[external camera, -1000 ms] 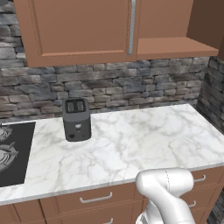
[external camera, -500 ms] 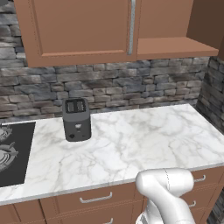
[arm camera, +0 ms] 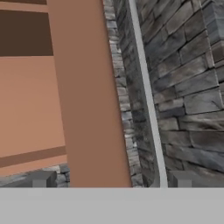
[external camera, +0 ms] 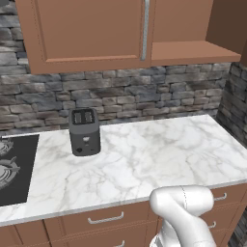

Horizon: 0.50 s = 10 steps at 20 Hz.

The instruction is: Open the cabinet. Pick the soap dispenser and place it next to the sink. Then close the cabinet.

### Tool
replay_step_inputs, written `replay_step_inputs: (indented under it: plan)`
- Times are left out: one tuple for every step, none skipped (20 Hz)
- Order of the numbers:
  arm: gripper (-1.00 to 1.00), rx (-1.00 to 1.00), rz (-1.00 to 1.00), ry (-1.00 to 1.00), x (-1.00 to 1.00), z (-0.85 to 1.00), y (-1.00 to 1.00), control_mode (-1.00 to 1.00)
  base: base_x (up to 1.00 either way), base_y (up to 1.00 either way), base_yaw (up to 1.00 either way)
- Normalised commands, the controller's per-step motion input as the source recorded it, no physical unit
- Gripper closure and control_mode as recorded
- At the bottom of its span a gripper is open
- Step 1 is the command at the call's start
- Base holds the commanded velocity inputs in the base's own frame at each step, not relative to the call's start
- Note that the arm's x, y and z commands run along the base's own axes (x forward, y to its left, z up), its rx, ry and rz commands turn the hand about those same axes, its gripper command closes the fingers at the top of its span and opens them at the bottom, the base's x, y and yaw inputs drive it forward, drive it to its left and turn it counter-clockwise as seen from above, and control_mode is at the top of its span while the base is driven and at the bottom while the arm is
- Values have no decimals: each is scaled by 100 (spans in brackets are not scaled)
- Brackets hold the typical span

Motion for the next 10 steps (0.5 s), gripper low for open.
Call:
replay_step_inputs:
  plan:
    - [-100, 0, 3, 0, 26, 0, 0, -100, 0, 0, 0]
    - [-100, 0, 2, 0, 25, 0, 0, -100, 0, 0, 0]
    - [-100, 0, 0, 0, 25, 0, 0, -100, 0, 0, 0]
    - [-100, 0, 0, 0, 24, 0, 0, -100, 0, 0, 0]
    - [-100, 0, 0, 0, 25, 0, 0, -100, 0, 0, 0]
    - [-100, 0, 0, 0, 25, 0, 0, -100, 0, 0, 0]
    - [-100, 0, 1, 3, 26, 0, 0, -100, 0, 0, 0]
    - [-100, 0, 3, 2, 21, 0, 0, -100, 0, 0, 0]
    - [-100, 0, 6, 3, 5, 0, 0, -100, 0, 0, 0]
    - [-100, 0, 11, 3, 0, 0, 15, -100, 0, 0, 0]
